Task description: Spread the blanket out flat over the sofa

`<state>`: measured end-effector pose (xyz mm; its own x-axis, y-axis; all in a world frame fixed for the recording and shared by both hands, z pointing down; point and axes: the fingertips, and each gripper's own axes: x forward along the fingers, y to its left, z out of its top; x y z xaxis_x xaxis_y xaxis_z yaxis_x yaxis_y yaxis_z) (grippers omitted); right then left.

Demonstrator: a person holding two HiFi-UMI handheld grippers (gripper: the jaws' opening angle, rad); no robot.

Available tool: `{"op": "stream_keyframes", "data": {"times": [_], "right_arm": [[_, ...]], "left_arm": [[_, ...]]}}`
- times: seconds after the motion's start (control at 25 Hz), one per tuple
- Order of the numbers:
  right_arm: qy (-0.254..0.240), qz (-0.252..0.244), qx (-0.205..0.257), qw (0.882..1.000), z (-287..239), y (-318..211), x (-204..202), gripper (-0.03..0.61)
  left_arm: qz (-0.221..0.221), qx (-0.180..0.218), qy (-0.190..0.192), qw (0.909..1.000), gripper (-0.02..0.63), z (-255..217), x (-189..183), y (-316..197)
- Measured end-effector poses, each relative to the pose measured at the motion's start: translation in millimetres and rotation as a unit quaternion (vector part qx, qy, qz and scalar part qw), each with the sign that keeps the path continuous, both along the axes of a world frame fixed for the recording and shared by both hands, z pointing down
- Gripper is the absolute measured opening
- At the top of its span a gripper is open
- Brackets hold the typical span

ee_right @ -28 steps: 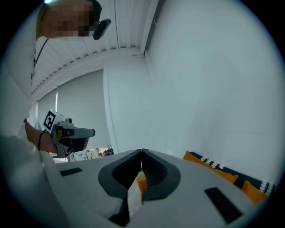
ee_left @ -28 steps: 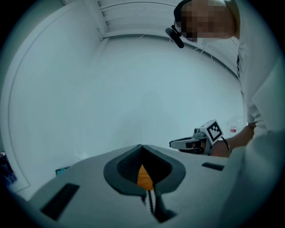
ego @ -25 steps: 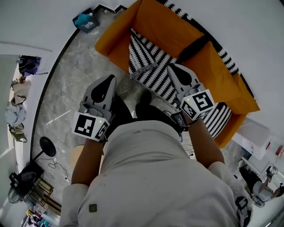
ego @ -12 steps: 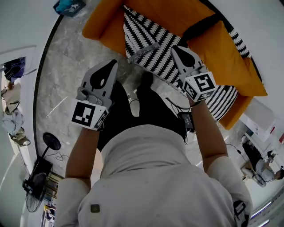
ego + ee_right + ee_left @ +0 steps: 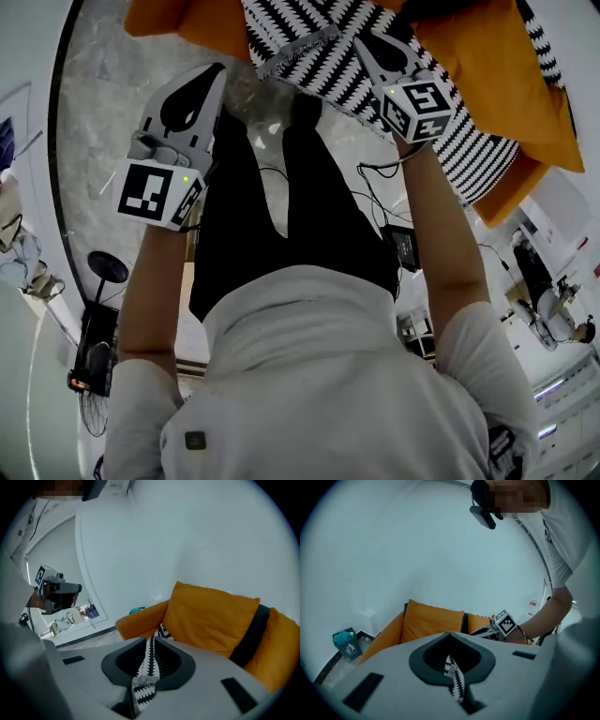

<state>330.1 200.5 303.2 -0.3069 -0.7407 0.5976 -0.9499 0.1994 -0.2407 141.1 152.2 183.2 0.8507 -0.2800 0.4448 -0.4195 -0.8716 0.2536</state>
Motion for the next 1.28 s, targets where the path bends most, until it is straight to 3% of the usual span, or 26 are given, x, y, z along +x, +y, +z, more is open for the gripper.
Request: {"op": "stream_keyframes", "data": {"times": [0.12, 0.64, 0.92, 1.28], "right_arm": [[0.001, 0.011, -0.025, 1.0, 43.0, -2.9, 5.6, 0.124], [0.012, 0.023, -0.122, 0.992, 202.8, -29.0, -1.5, 0.132], [0.031, 0.022, -0.17, 0.985, 267.7, -26.6, 9.0, 0.132], [0.019, 0.026, -0.215, 0.976, 327.4, -26.3, 10.6, 0.135]], "left_arm": [[0.003, -0.006, -0.005, 1.0, 0.009, 27.6, -0.6, -8.1], [0.016, -0.023, -0.029, 0.9992, 0.009, 137.8, -8.3, -49.9], [0.015, -0.037, -0.04, 0.9984, 0.009, 173.8, -13.8, -60.2], [0.012, -0.05, -0.049, 0.9975, 0.009, 207.4, -25.0, -62.2]]}}
